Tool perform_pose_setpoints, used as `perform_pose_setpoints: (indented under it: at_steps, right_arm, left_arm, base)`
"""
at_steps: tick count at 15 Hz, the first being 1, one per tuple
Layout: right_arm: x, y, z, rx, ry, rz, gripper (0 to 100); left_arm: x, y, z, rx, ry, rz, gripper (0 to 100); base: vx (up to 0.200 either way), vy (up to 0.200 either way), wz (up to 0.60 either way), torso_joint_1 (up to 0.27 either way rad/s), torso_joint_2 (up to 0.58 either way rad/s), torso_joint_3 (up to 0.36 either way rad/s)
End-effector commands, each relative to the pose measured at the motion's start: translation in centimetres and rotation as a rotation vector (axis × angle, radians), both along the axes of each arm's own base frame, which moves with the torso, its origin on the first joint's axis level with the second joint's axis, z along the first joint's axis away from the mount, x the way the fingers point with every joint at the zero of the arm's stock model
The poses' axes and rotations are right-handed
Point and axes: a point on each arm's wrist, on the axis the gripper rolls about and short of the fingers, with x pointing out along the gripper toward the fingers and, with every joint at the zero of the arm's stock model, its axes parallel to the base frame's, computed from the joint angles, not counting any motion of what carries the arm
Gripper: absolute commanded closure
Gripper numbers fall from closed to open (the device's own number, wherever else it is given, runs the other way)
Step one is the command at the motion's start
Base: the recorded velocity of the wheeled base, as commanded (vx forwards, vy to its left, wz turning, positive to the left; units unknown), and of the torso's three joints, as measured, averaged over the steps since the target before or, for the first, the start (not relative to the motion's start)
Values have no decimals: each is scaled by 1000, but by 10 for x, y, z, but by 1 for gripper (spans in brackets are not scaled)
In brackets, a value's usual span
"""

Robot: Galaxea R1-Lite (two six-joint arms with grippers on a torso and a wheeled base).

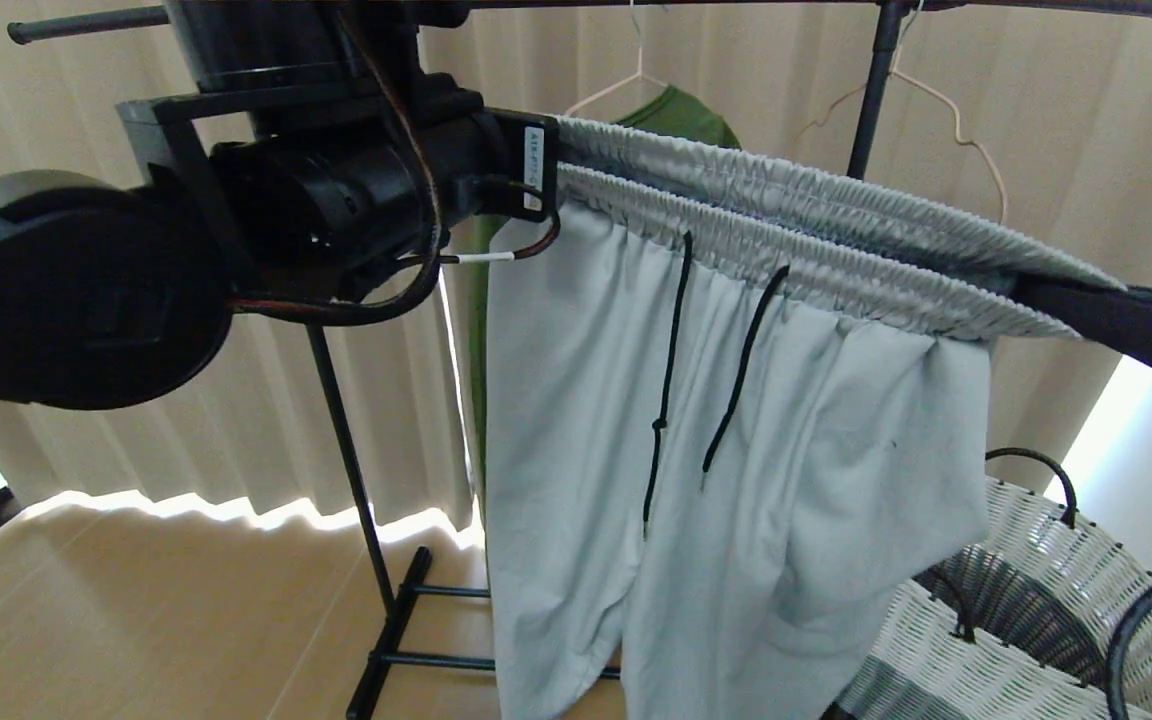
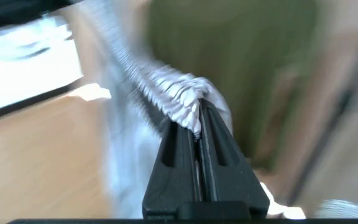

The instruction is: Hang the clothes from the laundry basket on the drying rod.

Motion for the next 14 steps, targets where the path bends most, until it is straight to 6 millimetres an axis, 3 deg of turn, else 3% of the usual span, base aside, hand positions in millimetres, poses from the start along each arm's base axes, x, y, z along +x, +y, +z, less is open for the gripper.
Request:
perform_pose_setpoints:
  at_steps: [1,4,7,11,14]
  right_arm:
    - [-23,-8,6,18,-48,35,100]
    - [-17,-5,4,14,-38,40,100]
    - [9,2,7,5,-46,23,100]
    - [59,9,5,7,-80,-34,100]
    - [94,16,8,16,-97,-91,100]
  left_arm:
    - [16,-12,-10,10,13,2,100]
    - [14,-12,-9,7,11,-1,100]
    - [6,-3,-7,14,18,7,100]
    - [-34,27,-7,68,66,-25,100]
    - [-64,46,-4,92,77,-173,100]
  base:
    - [0,0,0,0,0,0]
    - [0,0,0,0,0,0]
    - [0,0,0,0,0,0]
    - [0,0,0,0,0,0]
    - [0,0,0,0,0,0]
